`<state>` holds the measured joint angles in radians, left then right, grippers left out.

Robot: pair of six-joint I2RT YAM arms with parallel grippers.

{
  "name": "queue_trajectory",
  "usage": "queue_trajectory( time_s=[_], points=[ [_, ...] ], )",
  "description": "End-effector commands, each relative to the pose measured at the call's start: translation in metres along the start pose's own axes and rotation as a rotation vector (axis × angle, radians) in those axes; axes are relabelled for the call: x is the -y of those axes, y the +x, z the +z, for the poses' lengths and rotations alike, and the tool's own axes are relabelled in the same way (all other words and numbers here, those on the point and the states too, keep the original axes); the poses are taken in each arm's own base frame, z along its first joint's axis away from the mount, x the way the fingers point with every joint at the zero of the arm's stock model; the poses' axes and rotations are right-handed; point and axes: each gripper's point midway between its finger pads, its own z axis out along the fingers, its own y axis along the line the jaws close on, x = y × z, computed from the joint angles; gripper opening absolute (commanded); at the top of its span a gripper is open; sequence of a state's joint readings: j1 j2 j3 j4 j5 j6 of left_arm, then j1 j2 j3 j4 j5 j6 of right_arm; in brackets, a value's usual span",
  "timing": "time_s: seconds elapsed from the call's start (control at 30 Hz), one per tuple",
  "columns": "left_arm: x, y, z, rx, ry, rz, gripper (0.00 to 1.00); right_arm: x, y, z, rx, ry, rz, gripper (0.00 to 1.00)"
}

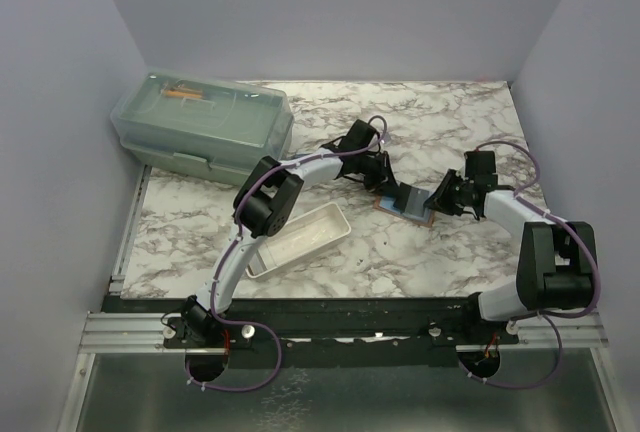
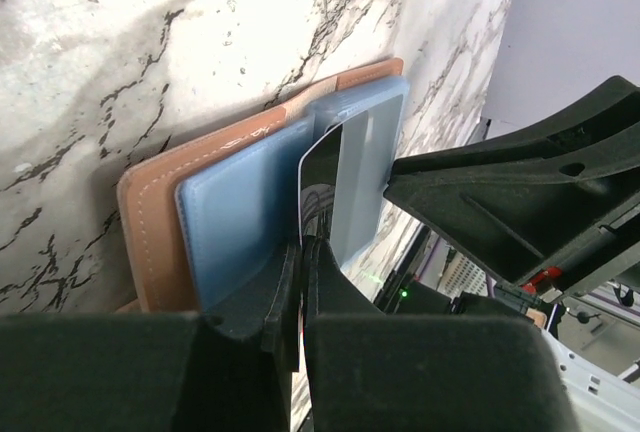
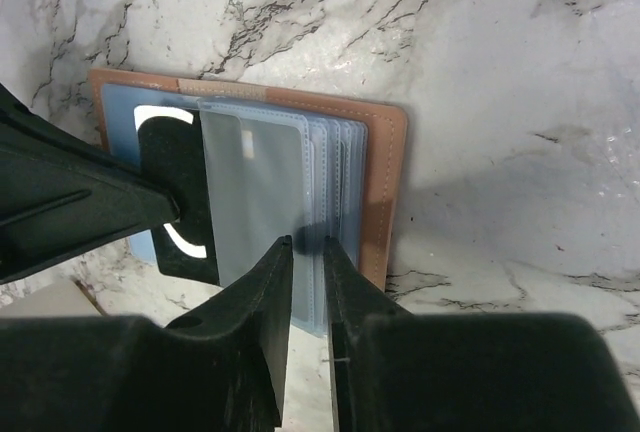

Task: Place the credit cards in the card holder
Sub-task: Insert the credit card into the card holder.

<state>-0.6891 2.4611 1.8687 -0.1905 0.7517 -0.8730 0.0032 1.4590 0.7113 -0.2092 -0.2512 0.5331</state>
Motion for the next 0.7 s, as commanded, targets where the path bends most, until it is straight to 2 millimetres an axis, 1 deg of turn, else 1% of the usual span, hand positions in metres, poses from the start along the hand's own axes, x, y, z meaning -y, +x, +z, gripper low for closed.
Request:
queue_trajectory(
  time_s=[0.0, 0.07, 0.17, 0.27, 0.37, 0.43, 0.53, 0.67],
  points=[
    [-0.004, 0.000, 0.011, 0.059, -0.086, 0.022, 0.06, -0.009, 0.008, 0.004, -0.023, -0.077, -0.015, 0.21],
    [-0.002, 0.001, 0.013, 0.066, -0.097, 0.035, 0.09, -0.010, 0.010, 0.004, -0.023, -0.086, -0.013, 0.21],
    [0.003, 0.001, 0.016, 0.085, -0.124, 0.071, 0.15, -0.010, 0.011, 0.004, -0.029, -0.085, -0.010, 0.21],
    [0.003, 0.001, 0.013, 0.076, -0.157, 0.107, 0.21, -0.002, 0.008, 0.002, -0.025, -0.024, -0.013, 0.21],
    [0.003, 0.002, 0.005, 0.085, -0.189, 0.148, 0.33, 0.005, 0.003, -0.003, -0.001, 0.027, -0.022, 0.22],
    [0.001, 0.003, 0.002, 0.089, -0.204, 0.169, 0.38, 0.007, 0.002, -0.004, 0.007, 0.036, -0.024, 0.23],
    [0.002, 0.003, 0.000, 0.090, -0.206, 0.184, 0.42, 0.005, 0.003, -0.001, -0.008, 0.020, -0.030, 0.23],
    [0.009, 0.006, 0.007, 0.069, -0.180, 0.207, 0.45, 0.002, 0.005, 0.006, -0.030, -0.004, -0.041, 0.23]
  ],
)
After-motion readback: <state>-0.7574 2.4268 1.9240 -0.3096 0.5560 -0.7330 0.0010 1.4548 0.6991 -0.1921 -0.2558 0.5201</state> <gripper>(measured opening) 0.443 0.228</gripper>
